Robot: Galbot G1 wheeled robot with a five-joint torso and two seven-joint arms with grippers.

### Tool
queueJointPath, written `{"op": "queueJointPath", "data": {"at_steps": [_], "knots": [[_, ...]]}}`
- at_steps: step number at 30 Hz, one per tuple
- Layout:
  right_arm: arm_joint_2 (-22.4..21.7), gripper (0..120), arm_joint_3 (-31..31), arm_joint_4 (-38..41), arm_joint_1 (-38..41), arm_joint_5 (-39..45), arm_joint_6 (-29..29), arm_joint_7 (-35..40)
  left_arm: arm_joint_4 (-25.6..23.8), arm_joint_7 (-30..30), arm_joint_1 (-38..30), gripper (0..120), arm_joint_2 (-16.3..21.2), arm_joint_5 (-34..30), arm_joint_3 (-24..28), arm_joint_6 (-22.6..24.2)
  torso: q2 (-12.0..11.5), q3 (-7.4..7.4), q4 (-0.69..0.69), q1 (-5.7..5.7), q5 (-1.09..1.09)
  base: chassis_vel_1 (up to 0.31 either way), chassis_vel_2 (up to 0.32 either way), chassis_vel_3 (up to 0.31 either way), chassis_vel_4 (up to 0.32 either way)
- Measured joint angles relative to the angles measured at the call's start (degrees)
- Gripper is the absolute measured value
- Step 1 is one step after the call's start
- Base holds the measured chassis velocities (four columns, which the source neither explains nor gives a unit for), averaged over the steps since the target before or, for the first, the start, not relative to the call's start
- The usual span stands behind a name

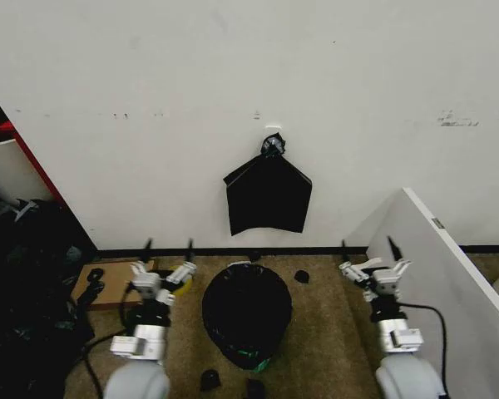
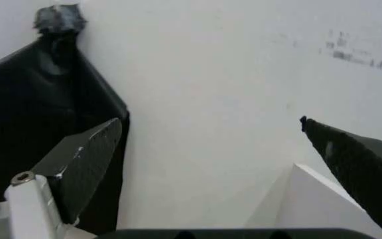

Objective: Place the garbage bag over the trash bin.

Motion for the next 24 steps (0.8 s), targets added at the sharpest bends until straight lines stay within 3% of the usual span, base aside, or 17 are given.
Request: {"op": "queueJointPath", "data": {"at_steps": [6,13,24], "knots": [[-0.34,100,0.20,-1.71,-0.60,10.57,7.13,-9.78,3.01,6.55,-1.42,100,3.16,-9.18,-1.52,-0.14,0.00,0.00,0.01,0.00,0.00,0.000,0.000,0.000,0.000],[3.47,100,-0.80,-2.25,-1.07,7.34,11.10,-11.08,3.76,16.96,-1.19,100,1.86,-12.51,3.17,-3.37,0.00,0.00,0.00,0.00,0.00,0.000,0.000,0.000,0.000],[5.08,100,0.07,-2.12,-1.96,2.34,12.34,-9.67,1.29,11.59,3.11,100,1.50,-3.95,6.09,-1.22,0.00,-0.01,0.00,0.00,0.01,0.000,0.000,0.000,0.000]]}}
